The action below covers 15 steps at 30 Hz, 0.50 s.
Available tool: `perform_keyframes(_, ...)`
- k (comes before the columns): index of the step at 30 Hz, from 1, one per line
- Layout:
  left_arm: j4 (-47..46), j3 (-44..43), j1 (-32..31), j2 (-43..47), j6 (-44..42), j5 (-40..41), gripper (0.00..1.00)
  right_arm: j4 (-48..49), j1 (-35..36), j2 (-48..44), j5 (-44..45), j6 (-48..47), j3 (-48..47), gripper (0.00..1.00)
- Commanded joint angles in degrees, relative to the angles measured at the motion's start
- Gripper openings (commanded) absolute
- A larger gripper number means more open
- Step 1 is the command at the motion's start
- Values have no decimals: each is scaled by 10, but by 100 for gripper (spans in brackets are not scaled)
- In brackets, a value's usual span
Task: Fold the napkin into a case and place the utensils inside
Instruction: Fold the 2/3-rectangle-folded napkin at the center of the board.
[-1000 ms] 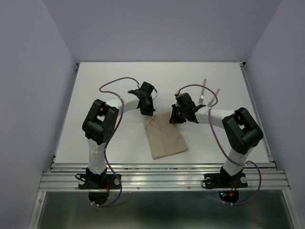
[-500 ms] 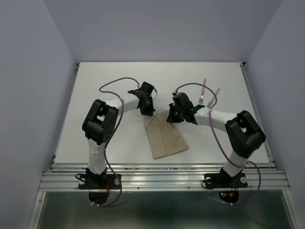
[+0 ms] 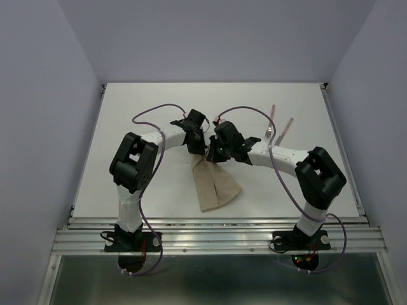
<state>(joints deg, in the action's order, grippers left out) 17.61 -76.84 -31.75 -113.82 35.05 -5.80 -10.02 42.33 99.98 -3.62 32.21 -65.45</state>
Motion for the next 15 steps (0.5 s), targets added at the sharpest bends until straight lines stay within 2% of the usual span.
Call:
perform_keyframes(1, 41, 27, -3, -3, 2, -3, 0, 10, 14, 30, -6, 13, -41, 1)
perform_keyframes(15, 31, 32, -2, 18, 20, -10, 0, -10, 21, 124, 24, 37, -71, 1)
